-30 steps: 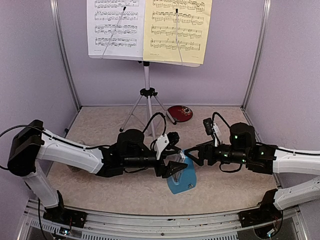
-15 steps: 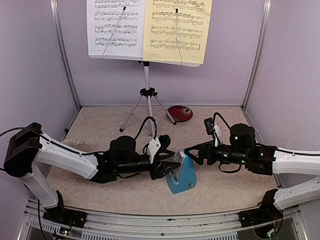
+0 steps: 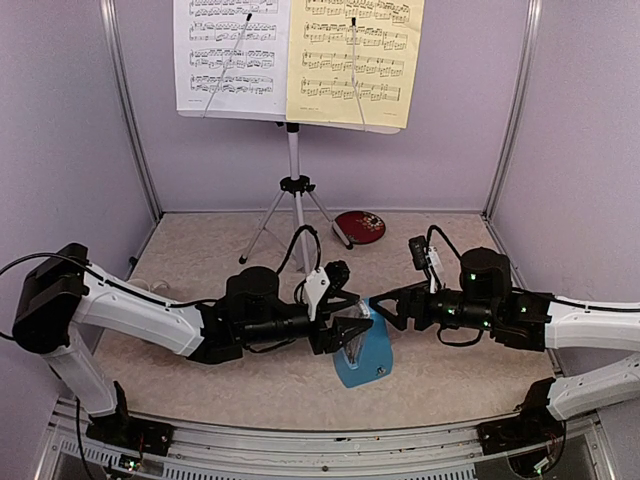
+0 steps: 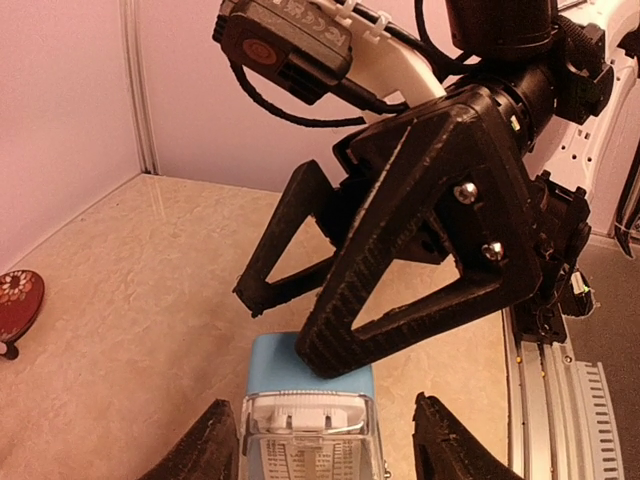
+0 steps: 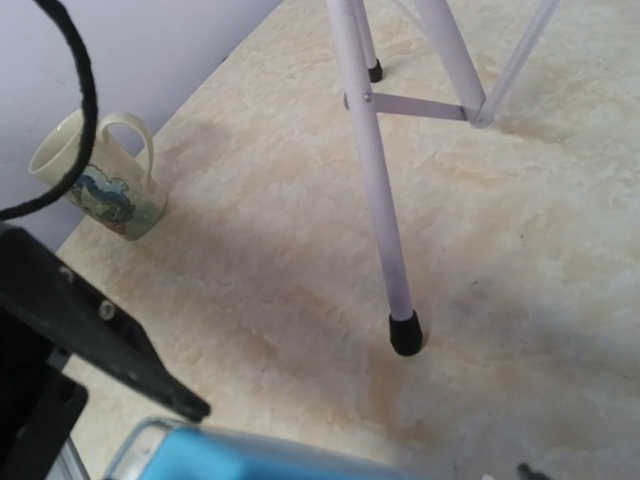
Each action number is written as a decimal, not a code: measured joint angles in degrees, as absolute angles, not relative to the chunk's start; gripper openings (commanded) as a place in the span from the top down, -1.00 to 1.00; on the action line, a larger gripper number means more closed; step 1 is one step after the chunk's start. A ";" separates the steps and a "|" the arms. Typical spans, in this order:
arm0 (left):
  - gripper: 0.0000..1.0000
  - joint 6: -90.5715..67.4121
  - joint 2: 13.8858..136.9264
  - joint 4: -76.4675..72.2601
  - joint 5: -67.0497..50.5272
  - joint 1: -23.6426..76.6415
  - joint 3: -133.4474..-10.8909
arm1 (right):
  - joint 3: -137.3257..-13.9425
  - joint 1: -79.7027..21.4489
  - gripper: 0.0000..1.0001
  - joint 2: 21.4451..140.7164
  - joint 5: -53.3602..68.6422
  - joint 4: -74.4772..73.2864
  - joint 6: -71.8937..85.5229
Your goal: Set up the instrument practice props
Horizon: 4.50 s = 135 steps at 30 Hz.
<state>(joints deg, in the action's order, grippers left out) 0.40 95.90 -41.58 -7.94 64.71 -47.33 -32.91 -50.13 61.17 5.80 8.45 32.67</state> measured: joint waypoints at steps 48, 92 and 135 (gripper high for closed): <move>0.54 -5.19 68.18 -31.46 -2.90 60.10 -30.76 | -31.33 -50.06 -0.86 60.31 5.26 10.22 32.56; -0.35 -8.27 78.81 -14.46 4.14 54.02 -32.53 | -16.12 -50.06 0.20 54.46 5.82 2.04 38.48; 0.54 -0.80 115.22 -51.42 7.94 73.65 -44.86 | -15.44 -40.73 0.28 54.43 5.74 4.93 35.27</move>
<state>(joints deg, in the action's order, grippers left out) -0.80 115.22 -51.42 7.94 73.65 -44.86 -15.44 -40.73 54.43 5.74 4.93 35.27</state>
